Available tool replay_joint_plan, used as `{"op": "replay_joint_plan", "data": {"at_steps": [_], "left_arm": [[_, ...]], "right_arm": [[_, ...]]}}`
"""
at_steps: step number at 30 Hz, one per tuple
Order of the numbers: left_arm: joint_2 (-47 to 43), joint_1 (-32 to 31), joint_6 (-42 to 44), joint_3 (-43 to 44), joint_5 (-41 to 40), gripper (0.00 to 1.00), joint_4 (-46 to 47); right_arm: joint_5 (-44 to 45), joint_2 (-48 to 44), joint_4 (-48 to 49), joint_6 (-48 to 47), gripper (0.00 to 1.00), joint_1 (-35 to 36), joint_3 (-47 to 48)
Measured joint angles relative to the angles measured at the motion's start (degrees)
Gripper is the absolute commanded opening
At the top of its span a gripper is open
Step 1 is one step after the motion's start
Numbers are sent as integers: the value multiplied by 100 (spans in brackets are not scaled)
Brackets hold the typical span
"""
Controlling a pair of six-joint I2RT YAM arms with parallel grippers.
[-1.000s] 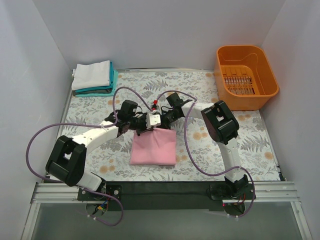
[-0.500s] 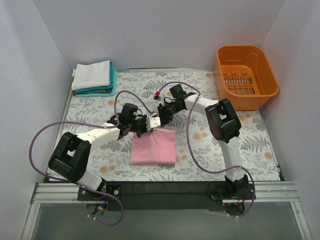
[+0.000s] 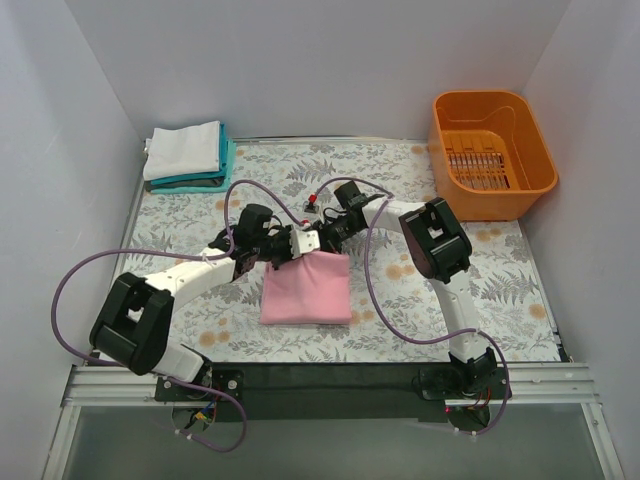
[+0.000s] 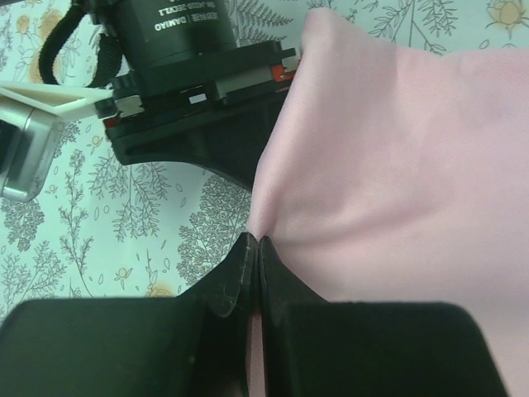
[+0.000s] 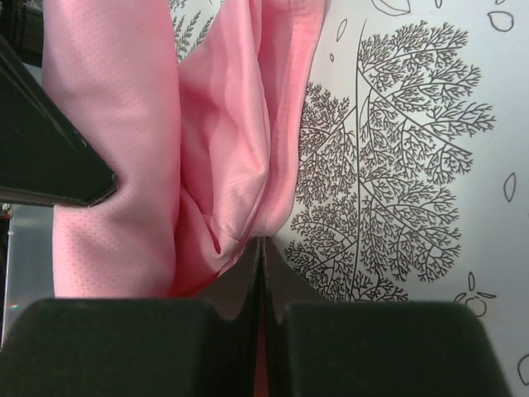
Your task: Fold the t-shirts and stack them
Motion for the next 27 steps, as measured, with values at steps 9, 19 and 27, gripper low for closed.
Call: {"op": "replay_joint_plan", "data": {"at_steps": [9,19,27], "left_arm": [[496,125,37,-33,-177,0,629],[986,149,-9,-44,-190,22,1117],[1054,466,-675,664,-229,45,584]], "right_arm": [[-66,4,-2,-7,7,0,-31],[273,24,-358,35,33,-42,321],[1587,-195,-551,0,47,-949,1156]]}}
